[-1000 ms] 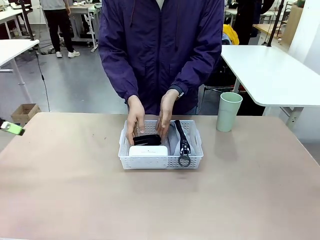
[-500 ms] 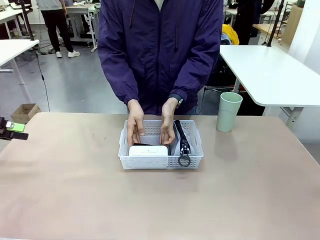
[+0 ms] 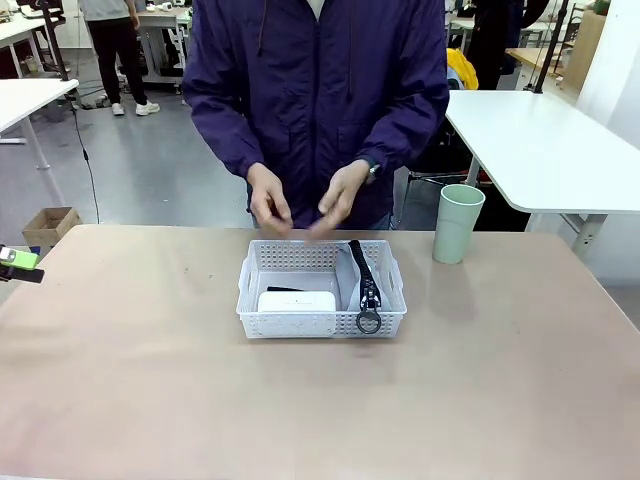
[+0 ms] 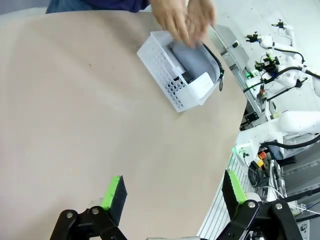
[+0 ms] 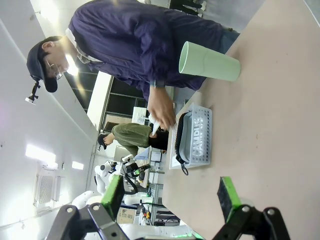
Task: Efficiently arrange items inside the basket to fit them all.
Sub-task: Pick up the Reusable plastic cup and place it inside the Organizing basket.
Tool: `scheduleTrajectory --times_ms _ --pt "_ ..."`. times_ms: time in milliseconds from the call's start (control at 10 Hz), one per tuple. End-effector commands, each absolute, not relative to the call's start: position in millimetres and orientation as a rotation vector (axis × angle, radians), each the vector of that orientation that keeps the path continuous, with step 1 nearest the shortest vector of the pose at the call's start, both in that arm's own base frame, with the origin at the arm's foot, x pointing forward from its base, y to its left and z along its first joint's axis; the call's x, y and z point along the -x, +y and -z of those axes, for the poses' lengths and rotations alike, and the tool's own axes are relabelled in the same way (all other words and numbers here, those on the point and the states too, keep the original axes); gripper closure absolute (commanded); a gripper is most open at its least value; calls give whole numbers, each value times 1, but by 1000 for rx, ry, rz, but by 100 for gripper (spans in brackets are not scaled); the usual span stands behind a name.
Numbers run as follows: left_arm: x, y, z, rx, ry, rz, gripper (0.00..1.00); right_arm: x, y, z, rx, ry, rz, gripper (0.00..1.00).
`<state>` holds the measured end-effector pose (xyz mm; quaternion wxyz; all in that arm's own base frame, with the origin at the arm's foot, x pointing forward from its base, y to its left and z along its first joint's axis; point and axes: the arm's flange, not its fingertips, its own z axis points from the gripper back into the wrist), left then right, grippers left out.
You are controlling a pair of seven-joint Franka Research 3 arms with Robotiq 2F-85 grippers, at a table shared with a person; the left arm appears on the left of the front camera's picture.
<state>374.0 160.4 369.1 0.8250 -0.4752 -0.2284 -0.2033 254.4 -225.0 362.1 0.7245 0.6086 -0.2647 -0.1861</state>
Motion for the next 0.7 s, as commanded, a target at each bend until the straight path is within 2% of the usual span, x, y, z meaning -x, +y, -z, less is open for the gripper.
scheduleTrajectory --times_ms 0,500,600 --pt "-371 159 -370 1008 -484 433 0 -255 -224 -364 -1350 -612 401 0" --pt "-371 159 -370 1008 -484 433 0 -254 -225 -362 -1343 -584 411 0" --pt "-371 159 -370 1008 -484 433 0 -280 -208 -366 -1191 -622 286 0"
